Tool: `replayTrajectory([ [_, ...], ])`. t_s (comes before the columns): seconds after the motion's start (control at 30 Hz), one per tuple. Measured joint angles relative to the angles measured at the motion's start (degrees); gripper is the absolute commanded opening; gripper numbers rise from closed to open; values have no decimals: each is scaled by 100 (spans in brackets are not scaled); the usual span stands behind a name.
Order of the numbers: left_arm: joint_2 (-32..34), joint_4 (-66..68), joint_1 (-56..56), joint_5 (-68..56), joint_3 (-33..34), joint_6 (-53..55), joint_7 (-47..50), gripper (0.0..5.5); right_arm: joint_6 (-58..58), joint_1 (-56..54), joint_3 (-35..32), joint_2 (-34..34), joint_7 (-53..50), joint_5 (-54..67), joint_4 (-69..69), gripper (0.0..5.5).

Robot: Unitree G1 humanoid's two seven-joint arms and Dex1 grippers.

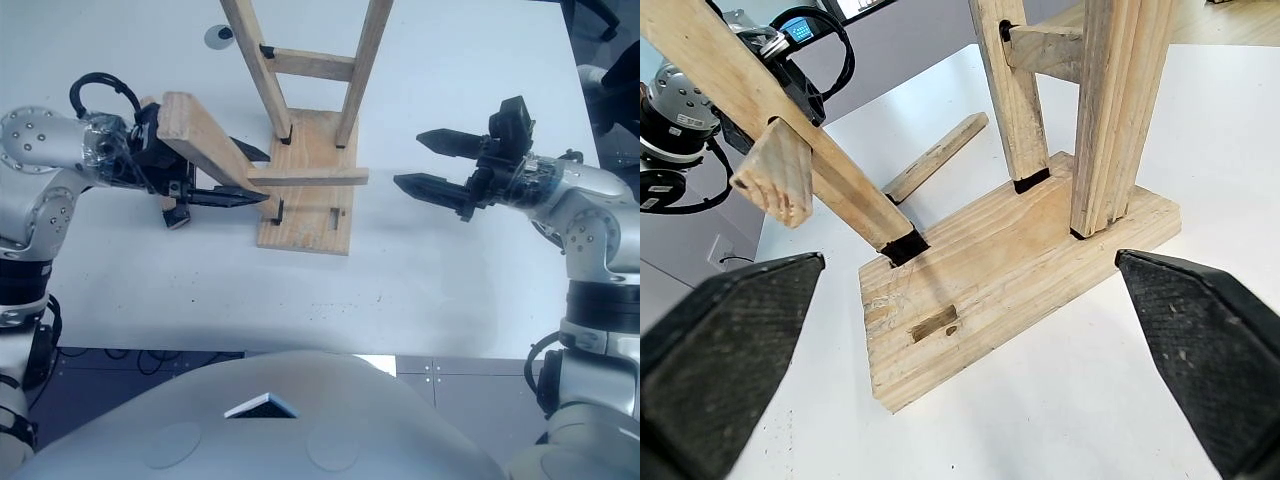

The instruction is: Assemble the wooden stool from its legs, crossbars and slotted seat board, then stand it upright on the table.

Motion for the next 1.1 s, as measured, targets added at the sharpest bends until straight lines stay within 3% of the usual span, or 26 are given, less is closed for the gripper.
replayTrajectory([
  [0.63, 80, 760, -500, -256, -240, 458, -460, 201, -124, -3, 4, 101, -97, -42, 130, 540],
  [1.1, 232, -244, 205, -233, -301, 159, 604, 201, -206, 95, 8, 102, -101, -63, 247, 540],
])
